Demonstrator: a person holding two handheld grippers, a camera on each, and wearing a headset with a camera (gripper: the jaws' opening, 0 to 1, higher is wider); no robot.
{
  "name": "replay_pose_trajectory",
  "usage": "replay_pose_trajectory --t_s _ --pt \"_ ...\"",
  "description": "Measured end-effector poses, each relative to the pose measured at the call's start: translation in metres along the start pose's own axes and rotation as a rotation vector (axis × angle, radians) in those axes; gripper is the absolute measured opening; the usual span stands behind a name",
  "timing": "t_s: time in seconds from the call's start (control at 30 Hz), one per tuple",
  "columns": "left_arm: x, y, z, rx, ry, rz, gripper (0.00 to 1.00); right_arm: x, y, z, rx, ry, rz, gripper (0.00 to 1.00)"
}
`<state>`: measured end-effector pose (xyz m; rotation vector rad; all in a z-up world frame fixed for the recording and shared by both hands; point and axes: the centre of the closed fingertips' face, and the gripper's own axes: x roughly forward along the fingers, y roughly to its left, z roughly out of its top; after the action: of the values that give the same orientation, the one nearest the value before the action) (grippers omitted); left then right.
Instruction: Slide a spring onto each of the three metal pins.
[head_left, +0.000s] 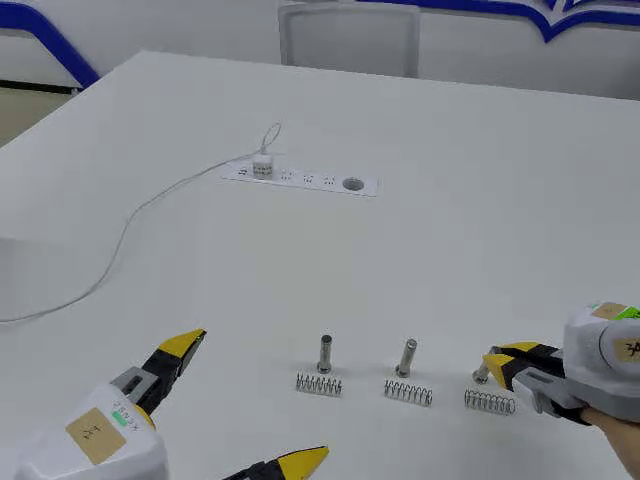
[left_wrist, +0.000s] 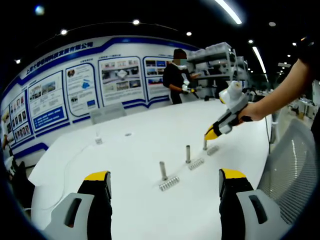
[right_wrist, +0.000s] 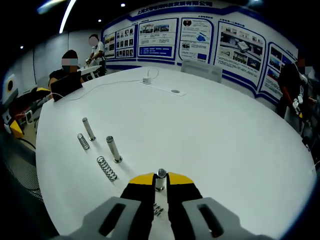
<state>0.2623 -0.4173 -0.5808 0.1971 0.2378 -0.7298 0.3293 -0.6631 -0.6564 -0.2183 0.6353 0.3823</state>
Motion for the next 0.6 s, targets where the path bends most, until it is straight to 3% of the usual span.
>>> replay_pose_trajectory --t_s 0.4,0.6 --pt "0.000 0.000 0.001 0.015 0.000 0.006 0.89 -0.015 -0.006 0.002 0.017 -0.030 0.011 0.16" --pt "-0.001 0.000 0.002 0.023 -0.005 0.008 0.90 -0.026 -0.021 -0.010 0.039 -0.030 0.020 0.17"
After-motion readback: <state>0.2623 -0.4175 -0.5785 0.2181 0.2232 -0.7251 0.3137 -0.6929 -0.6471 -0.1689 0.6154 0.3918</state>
